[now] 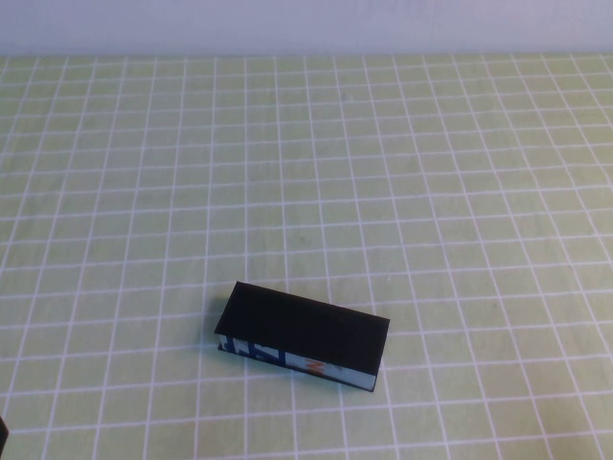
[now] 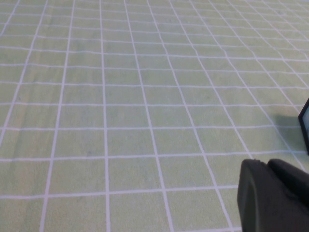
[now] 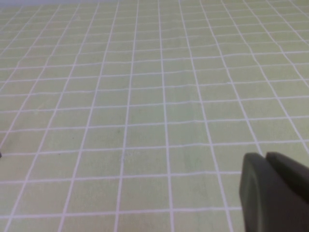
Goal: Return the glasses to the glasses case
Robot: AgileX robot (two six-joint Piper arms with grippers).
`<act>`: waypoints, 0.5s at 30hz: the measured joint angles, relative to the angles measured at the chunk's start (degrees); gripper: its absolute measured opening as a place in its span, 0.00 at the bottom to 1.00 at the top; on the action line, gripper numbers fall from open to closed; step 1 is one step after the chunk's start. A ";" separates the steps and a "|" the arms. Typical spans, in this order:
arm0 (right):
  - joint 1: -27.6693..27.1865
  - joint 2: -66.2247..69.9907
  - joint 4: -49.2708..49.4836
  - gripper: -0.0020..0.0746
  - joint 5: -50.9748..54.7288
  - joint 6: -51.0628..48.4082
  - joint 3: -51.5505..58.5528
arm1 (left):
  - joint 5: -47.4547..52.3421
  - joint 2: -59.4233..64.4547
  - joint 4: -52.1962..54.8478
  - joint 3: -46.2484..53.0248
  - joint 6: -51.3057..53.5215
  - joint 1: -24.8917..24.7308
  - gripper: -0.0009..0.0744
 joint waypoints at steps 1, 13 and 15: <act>0.00 0.00 0.10 0.00 0.00 0.00 0.09 | 0.00 0.00 0.00 0.00 0.00 0.00 0.01; 0.00 0.00 0.32 0.00 0.00 0.00 0.09 | 0.00 0.00 0.00 0.00 0.00 0.00 0.01; 0.00 0.00 0.32 0.00 0.00 0.00 0.09 | 0.00 0.00 0.00 0.00 0.00 0.00 0.01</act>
